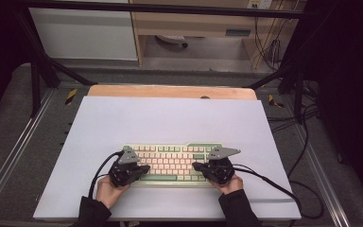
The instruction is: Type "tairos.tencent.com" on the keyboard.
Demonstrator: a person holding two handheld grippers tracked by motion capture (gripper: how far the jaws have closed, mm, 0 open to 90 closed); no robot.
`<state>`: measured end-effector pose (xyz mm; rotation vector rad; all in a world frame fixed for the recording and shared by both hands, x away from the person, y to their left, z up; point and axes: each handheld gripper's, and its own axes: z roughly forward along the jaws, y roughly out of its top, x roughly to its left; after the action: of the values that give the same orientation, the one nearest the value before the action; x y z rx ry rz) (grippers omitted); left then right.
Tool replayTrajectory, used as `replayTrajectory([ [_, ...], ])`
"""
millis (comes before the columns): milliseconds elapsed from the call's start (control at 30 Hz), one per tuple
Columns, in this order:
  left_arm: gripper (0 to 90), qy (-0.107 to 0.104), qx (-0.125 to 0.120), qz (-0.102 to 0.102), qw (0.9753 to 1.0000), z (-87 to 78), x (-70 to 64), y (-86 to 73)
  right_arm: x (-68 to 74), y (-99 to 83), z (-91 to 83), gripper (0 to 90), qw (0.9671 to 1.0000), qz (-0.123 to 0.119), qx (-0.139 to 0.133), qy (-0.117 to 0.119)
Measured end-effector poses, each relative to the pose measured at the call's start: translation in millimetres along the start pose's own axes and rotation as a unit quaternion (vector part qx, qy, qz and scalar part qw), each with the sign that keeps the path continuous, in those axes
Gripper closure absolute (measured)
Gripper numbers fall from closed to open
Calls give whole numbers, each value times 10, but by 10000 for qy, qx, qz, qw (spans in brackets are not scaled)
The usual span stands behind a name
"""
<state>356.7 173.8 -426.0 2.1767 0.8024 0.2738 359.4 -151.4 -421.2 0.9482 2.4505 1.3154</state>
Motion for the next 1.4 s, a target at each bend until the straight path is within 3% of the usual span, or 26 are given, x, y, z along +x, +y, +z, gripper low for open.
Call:
replayTrajectory([
  [467, 900, 11, 21, 14, 10000, 15, -13, -11, 0, 3, 2, 900, 10000, -3, -28, 9],
  [967, 900, 98, -182, -96, 9997, -196, 80, -55, 13, 47, 2, 900, 9999, 8, -130, 70],
  [1400, 900, 211, -290, -278, 9990, -377, 219, -172, 62, 148, 120, 900, 9998, 26, -130, 114],
])
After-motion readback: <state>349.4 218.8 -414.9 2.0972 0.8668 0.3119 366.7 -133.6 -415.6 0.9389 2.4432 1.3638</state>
